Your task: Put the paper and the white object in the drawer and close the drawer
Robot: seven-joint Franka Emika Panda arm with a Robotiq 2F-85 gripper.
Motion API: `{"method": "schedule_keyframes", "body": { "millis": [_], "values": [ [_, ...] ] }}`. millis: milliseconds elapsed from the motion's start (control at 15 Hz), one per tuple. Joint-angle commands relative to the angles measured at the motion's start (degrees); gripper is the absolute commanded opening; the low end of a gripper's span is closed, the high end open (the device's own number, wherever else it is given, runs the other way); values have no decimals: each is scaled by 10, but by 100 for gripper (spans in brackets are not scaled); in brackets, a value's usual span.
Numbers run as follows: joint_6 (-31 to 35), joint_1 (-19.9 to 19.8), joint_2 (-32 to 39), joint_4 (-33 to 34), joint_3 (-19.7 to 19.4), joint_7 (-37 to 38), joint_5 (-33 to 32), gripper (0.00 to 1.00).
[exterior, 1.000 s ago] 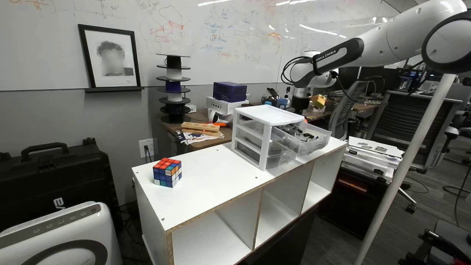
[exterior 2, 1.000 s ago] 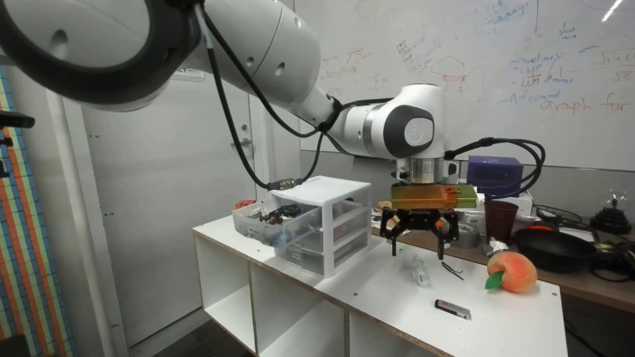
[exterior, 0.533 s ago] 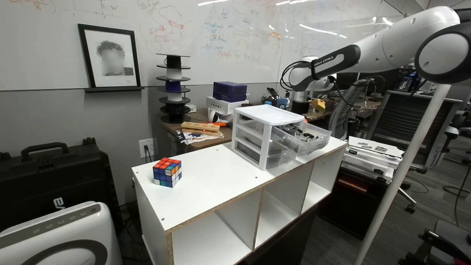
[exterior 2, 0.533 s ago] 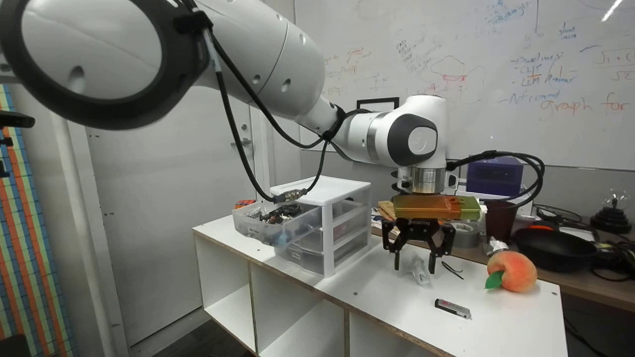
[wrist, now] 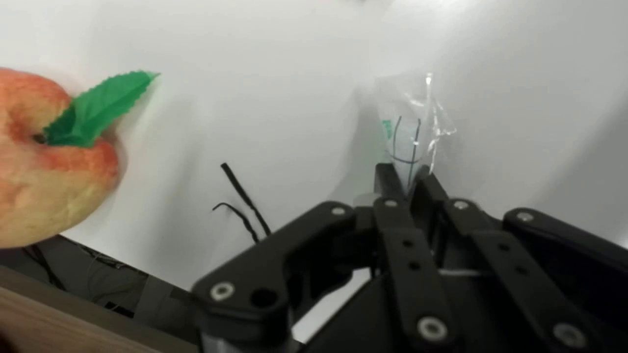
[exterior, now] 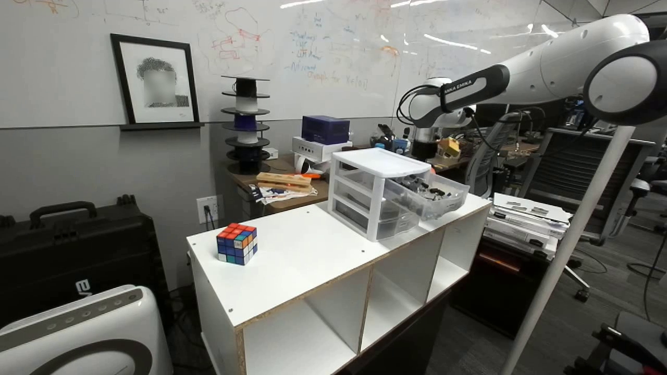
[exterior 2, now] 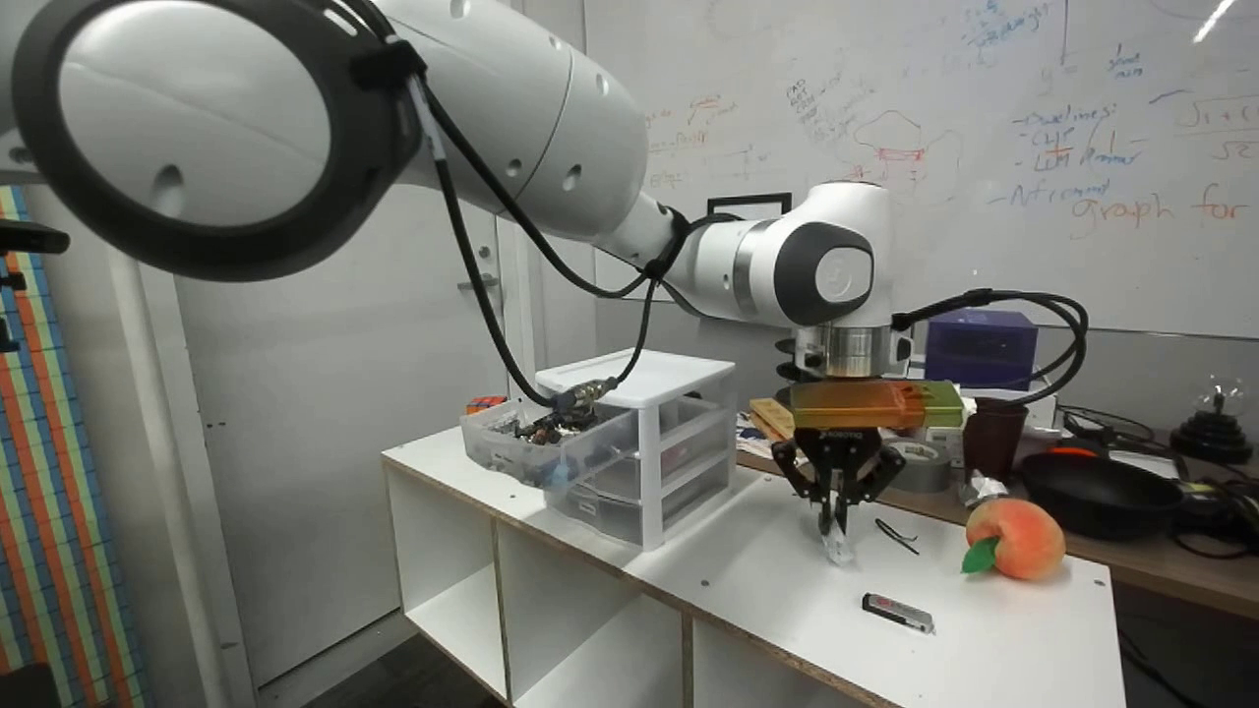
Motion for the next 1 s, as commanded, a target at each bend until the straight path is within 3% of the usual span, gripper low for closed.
{"method": "schedule_keyframes", "body": {
  "millis": [0,267,467,933],
  "values": [
    [-10,-4,4,15,-2,-15,-5,2],
    [-9,-4,-30,-16,-12,6,-5,0],
    [24,-3,-76,-56,-21,17,-5,5],
    [99,25,-242,-221,-34,104,-12,3]
  ]
}}
